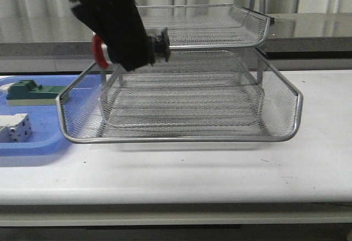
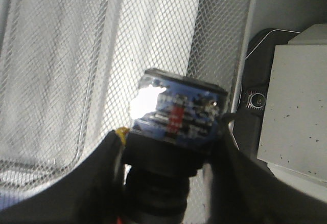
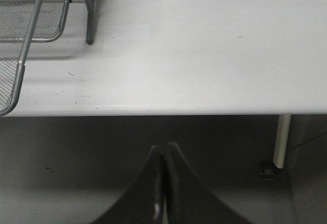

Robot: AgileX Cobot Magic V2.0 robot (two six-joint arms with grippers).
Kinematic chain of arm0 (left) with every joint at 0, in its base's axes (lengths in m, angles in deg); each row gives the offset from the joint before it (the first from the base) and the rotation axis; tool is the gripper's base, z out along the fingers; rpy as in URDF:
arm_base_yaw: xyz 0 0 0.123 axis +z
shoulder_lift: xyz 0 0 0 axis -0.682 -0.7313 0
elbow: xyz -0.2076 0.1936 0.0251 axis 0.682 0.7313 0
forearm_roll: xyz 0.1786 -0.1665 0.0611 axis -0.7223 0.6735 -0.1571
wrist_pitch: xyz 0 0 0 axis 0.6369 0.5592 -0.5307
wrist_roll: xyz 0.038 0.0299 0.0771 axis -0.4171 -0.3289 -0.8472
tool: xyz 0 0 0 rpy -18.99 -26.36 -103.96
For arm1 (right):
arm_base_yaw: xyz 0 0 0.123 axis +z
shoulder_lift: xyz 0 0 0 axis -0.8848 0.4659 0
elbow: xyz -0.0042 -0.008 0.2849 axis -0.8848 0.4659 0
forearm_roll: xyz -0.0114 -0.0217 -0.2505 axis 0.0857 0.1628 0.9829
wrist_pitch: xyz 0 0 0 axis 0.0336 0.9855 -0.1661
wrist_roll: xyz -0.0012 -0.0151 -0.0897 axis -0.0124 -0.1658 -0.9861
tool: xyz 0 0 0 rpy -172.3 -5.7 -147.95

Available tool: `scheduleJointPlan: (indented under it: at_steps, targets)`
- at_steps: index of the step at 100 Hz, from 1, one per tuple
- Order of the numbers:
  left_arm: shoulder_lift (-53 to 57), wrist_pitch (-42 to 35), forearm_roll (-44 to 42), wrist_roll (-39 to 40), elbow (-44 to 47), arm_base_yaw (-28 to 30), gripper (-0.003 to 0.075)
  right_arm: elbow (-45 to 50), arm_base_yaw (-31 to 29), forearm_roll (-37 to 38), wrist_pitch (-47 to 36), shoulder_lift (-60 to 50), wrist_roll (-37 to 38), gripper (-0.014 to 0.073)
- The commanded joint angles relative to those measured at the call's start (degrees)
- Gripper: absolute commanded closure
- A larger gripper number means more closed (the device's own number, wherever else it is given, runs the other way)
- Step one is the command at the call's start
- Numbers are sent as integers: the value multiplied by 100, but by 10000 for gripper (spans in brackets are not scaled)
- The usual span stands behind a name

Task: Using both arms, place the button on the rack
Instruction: 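Lower the button onto the middle tray mesh and open the left gripper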

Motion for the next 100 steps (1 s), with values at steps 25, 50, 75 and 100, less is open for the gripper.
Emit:
scheduleJointPlan:
  at_steps: [25,50,75,100]
  targets:
    - [-226,-931,108,27,-187,-170,741,-200,-11,87,-294,17,-14,661]
    - [-371,-1119,108,27,-187,-170,740,-200,-11,87,-294,17,-14,661]
    - [-454,-986,129,27,-187,-170,613,-200,-11,87,-294,17,-14,661]
    - [-454,-986,129,27,-187,-170,307,-200,-11,87,-294,17,-14,661]
